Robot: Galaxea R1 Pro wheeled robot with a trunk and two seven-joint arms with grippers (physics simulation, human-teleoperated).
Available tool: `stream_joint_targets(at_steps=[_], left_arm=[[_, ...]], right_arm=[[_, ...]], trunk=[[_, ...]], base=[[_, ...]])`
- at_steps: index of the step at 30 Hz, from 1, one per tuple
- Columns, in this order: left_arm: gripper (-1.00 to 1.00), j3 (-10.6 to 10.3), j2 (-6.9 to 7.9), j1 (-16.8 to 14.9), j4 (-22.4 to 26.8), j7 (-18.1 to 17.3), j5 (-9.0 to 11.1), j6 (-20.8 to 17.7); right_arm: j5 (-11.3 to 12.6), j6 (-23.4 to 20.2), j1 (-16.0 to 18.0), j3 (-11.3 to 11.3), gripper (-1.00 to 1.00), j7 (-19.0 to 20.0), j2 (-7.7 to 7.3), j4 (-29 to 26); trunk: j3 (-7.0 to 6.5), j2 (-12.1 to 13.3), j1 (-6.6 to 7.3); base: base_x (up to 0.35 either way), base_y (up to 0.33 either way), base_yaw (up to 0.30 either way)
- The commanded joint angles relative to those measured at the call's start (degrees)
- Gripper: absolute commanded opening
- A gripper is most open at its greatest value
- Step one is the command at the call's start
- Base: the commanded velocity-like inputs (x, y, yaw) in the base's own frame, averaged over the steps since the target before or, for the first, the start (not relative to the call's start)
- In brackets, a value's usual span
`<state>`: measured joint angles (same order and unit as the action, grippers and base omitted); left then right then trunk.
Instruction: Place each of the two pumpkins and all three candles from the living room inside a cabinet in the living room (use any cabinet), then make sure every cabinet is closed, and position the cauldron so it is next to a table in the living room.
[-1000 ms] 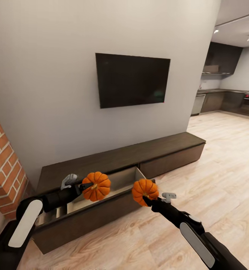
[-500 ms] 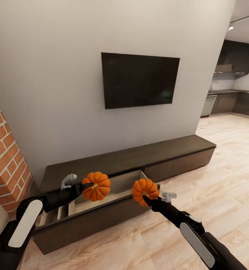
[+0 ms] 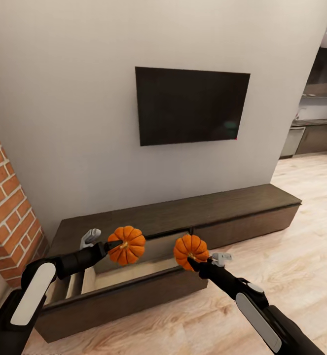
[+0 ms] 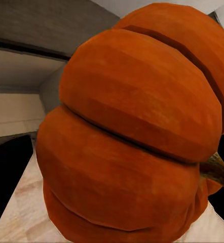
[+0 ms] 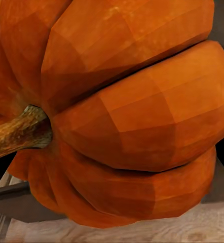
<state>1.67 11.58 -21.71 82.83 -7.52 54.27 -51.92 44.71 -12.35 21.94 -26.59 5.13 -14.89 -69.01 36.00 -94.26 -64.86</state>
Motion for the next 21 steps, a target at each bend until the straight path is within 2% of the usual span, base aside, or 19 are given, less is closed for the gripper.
stream_joint_targets(at_steps=[1,9,21], left_arm=[[-1.00,0.1,-0.01,-0.1,0.0,-0.4,-0.4,-0.3],[-1.00,0.1,0.02,0.0,0.0,-0.4,-0.4,-0.3],[-1.00,0.2,0.02,0.0,-0.2,-0.5,-0.3,-0.3]], right_arm=[[0.5,-0.2,0.0,0.0,-1.00,0.0,-0.05,-0.1],[0.5,-0.2,0.0,0.0,-1.00,0.0,-0.05,-0.1],[0.5,-0.1,0.0,-0.1,-1.00,0.1,-0.07,-0.1]], trunk=[[0.05,0.0,-0.01],[0.05,0.0,-0.01],[0.05,0.0,-0.01]], base=[[0.124,-0.298,0.266],[0.025,-0.231,0.267],[0.000,-0.013,0.268]])
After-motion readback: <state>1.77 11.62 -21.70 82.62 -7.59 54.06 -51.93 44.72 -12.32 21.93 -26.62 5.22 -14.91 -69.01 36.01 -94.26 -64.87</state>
